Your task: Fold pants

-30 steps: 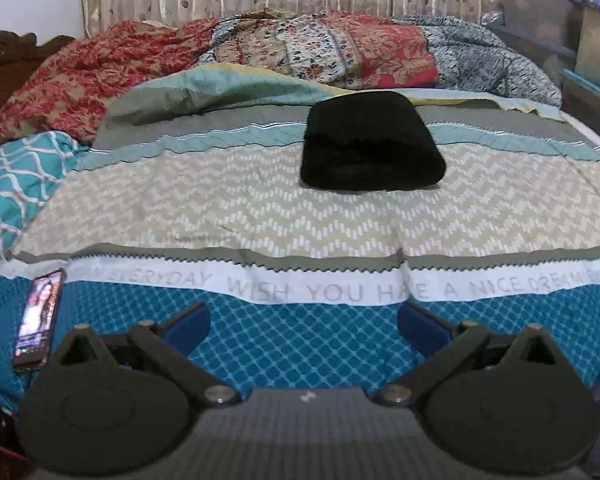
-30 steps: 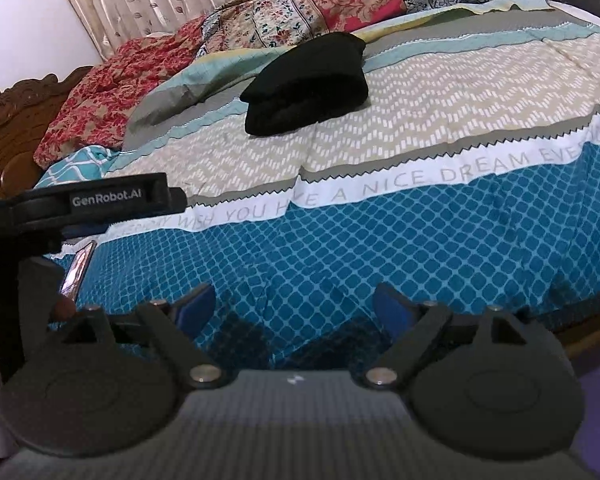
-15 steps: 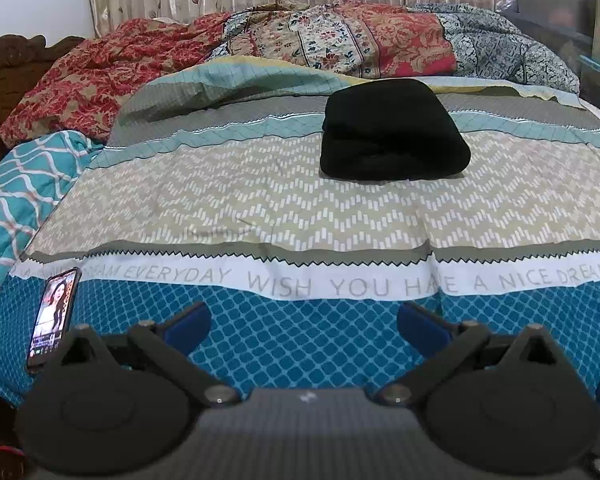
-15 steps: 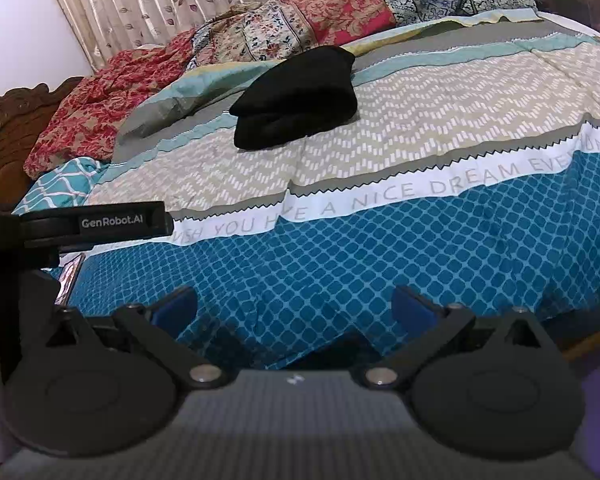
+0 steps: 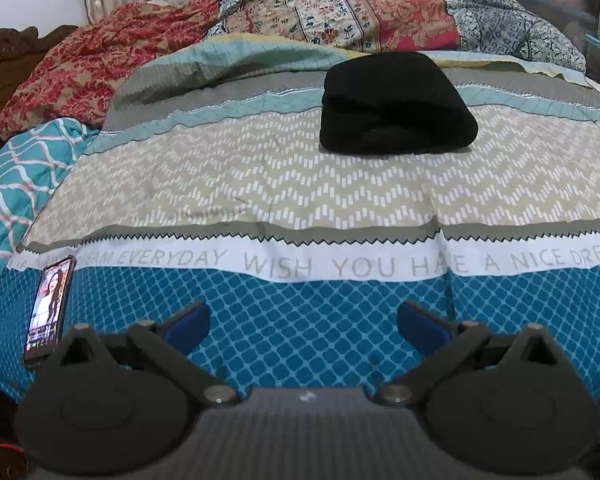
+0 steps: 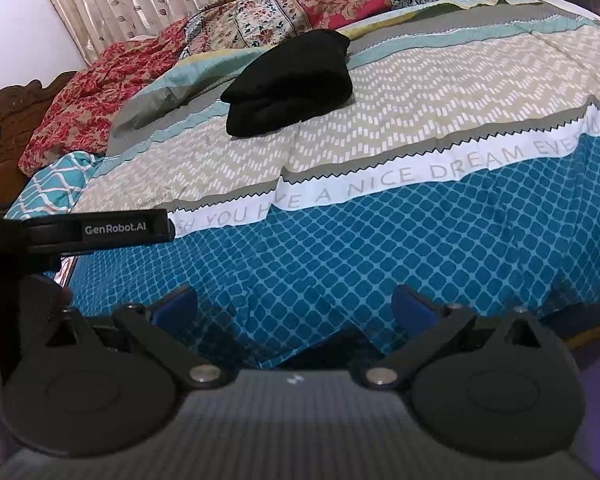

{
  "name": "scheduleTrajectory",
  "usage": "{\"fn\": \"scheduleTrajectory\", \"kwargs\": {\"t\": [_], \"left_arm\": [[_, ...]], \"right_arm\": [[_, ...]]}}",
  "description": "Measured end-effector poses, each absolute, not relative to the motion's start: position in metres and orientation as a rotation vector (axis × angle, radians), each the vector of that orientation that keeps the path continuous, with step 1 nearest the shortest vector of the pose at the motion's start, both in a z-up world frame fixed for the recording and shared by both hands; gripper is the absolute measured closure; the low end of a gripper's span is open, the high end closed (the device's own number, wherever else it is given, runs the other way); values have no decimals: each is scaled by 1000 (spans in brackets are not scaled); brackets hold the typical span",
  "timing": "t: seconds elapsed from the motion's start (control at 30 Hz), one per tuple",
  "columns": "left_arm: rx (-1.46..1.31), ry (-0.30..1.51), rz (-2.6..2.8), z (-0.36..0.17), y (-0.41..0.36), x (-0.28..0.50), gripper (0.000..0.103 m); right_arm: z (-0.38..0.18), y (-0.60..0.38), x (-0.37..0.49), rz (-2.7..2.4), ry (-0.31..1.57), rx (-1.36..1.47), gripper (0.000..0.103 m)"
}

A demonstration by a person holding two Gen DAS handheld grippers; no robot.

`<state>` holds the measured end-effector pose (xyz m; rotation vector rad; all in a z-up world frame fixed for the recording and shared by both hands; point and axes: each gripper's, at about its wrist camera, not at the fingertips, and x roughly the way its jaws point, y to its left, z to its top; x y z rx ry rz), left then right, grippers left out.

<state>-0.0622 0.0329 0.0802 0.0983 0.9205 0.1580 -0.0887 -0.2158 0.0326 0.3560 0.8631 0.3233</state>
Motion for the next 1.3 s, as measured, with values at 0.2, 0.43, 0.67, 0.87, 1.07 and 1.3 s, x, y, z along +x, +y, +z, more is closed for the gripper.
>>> {"fn": "scheduleTrajectory", "kwargs": {"t": [0.2,0.43,0.67,0.87,1.07,1.3], "left_arm": [[72,945,154,75,36,-61,0],[42,847,129,95,37,-70,0],[7,698,84,125,40,-84,0],[20,677,54,131,38,-90,0],[41,714,73,125,37,-90,0],[5,840,118,104,51,-87,0]], "right_arm": [[30,-217,-88,314,879,370,0],[36,-224,-92,260,835,361,0],[47,-220,-101,255,757,310,0],[46,-216,-96,257,767,301,0],[45,-214,-96,242,779,313,0],[43,-215,-95,232,794,325,0]]}}
